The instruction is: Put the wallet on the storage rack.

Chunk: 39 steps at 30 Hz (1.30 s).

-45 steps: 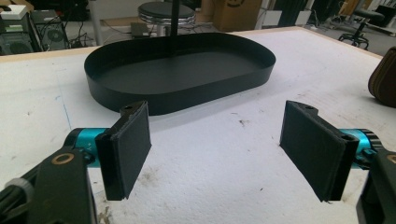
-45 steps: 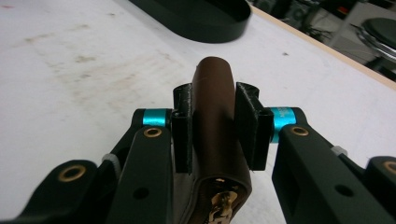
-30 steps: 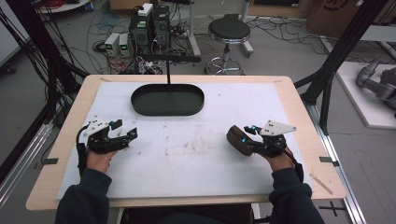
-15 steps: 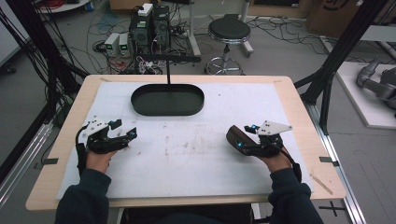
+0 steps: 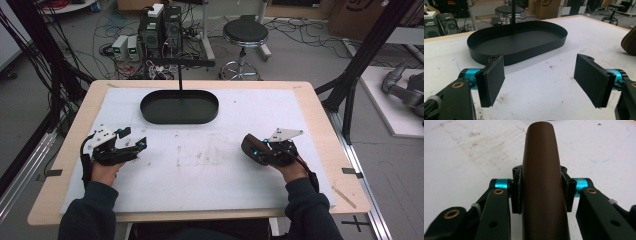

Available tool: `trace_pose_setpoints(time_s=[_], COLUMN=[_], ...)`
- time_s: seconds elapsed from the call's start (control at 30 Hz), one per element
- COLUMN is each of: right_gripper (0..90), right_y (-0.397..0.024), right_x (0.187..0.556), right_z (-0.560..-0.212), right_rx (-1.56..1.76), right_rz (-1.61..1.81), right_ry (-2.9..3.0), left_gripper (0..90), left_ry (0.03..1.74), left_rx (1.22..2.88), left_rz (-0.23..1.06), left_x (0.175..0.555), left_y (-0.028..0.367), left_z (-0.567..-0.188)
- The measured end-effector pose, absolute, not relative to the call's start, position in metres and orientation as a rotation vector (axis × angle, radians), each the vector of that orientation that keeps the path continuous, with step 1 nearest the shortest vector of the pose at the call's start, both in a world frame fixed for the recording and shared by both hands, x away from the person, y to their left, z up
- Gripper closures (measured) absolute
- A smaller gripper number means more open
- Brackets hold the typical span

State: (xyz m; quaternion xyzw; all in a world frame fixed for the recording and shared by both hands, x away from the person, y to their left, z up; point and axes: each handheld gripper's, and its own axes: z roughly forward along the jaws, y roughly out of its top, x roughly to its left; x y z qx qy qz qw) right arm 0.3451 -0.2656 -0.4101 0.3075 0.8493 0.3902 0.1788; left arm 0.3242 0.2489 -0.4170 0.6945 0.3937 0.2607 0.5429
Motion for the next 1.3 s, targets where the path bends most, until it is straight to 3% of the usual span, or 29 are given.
trace_pose_setpoints(time_s=[0.23, 0.8, 1.3], right_gripper=[62.7, 63.1, 63.3], right_y=[-0.251, -0.179, -0.095], right_x=[0.357, 0.425, 0.508], right_z=[-0.395, -0.364, -0.378], right_rx=[0.858, 0.799, 0.826], right_rz=[1.21, 1.295, 1.291], right_ry=[2.382, 2.376, 2.4], left_gripper=[24.5, 24.5, 24.5], left_ry=[0.924, 0.903, 0.906], left_rx=[1.645, 1.629, 1.629], left_rz=[0.62, 0.616, 0.608], left_x=[0.324, 0.324, 0.325], left_y=[0.25, 0.253, 0.256], left_z=[-0.417, -0.416, -0.418])
